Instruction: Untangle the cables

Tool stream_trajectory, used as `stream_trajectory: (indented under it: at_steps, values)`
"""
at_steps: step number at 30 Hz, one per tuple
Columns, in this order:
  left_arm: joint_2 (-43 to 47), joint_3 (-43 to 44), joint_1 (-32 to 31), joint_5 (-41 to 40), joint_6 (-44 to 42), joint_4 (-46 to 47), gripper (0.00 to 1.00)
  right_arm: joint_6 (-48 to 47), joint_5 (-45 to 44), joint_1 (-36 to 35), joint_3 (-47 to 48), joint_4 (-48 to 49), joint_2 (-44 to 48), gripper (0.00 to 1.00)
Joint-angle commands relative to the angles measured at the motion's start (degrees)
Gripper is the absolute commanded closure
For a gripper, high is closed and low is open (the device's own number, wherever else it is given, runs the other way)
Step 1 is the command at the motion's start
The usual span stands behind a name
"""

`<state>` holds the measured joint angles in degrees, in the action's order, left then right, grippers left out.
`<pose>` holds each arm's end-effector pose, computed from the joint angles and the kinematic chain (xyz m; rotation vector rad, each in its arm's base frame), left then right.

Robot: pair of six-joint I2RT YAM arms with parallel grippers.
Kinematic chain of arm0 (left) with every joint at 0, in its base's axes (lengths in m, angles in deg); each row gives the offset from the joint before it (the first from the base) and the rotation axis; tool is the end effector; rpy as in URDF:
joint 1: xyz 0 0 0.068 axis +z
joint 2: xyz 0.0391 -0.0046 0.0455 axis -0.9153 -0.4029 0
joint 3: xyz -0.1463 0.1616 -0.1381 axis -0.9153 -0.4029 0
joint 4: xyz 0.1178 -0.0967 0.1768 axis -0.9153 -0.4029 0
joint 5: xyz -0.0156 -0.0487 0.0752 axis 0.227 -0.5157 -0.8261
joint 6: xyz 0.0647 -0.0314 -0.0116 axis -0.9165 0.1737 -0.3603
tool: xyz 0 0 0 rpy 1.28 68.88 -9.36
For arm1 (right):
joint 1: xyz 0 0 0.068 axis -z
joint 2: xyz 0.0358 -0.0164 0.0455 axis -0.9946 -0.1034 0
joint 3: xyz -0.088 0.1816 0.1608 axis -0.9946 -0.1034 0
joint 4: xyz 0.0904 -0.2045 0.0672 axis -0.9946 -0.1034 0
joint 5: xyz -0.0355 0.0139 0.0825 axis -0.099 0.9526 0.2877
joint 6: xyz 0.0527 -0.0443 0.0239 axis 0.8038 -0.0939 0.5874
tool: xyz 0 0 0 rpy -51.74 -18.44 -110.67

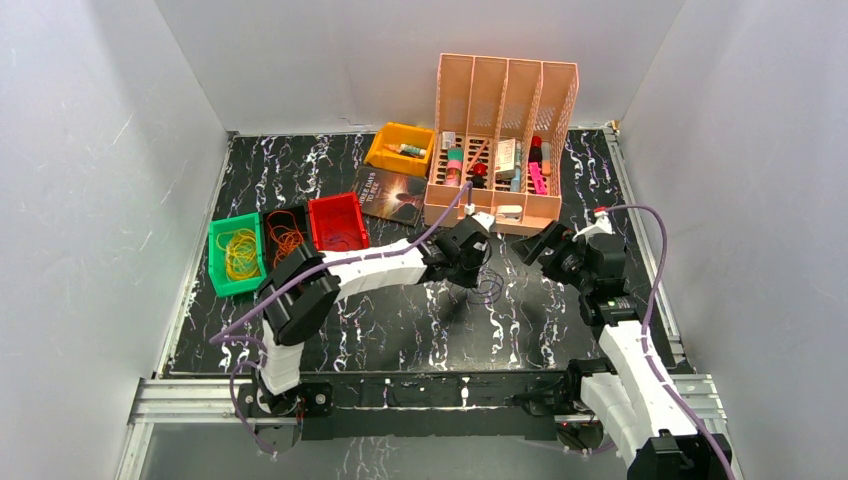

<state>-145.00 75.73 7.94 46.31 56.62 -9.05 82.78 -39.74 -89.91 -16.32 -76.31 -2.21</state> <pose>0.2245 -0.3555 0.1873 0.5930 2.3627 -0.6487 0.1812 0.0317 0.2286 0.4284 1.9624 0.7206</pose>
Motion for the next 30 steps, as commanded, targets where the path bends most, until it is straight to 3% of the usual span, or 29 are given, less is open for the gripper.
stream_trajectory:
  at_steps: [1, 8, 18, 30]
  values:
    - [9.1, 1.3, -0.1, -6.5, -0.5, -3.0, 1.0, -1.7, 8.0, 0.2, -0.7, 9.2, -0.1, 0.02]
    - [17.6, 0.4, -0.1, -12.8, -2.3, -3.2, 1.0, -4.4, 17.1, -1.2, -1.2, 19.0, -4.9, 0.02]
    - [23.3, 4.4, -0.1, -15.3, -5.3, -5.4, 1.0, -5.2, 10.6, -13.0, 0.6, 25.4, -10.5, 0.02]
    - [28.5, 7.0, -0.1, -13.5, -7.4, -6.3, 1.0, -4.9, 10.0, -14.5, 0.6, 33.5, -13.4, 0.01]
